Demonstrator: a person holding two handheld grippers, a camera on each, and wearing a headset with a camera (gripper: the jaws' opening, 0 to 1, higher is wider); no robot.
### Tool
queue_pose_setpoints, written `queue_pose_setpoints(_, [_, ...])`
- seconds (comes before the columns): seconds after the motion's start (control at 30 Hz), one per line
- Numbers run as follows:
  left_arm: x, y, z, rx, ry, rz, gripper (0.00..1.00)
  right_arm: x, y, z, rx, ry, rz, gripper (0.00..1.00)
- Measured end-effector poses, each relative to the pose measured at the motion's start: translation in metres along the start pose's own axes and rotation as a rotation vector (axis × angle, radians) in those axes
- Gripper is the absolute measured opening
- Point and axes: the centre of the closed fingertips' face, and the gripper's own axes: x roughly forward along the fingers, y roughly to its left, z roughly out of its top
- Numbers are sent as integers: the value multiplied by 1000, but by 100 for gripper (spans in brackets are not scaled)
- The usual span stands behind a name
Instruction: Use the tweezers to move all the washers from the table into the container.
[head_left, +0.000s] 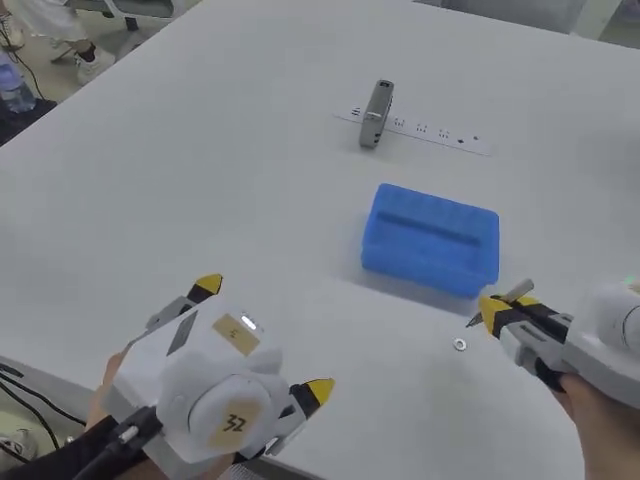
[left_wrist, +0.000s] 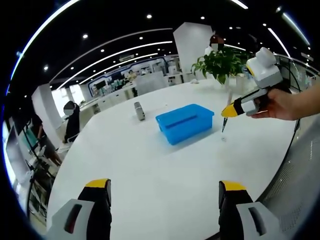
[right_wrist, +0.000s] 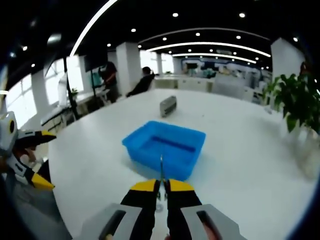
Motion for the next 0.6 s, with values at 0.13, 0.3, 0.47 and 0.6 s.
queue_pose_setpoints(0.13, [0, 0, -1, 4, 4, -1, 91, 1, 1, -8, 6, 19, 1, 3])
queue_pose_setpoints(0.3, [0, 0, -1, 6, 5, 1, 91, 5, 2, -18, 2, 42, 4, 4])
queue_pose_setpoints(0.47, [1, 0, -1, 6, 7, 2, 90, 5, 3, -17, 2, 30, 5, 4])
queue_pose_setpoints(0.6, [1, 0, -1, 6, 8, 3, 90, 3, 6, -18, -13, 27, -1, 3])
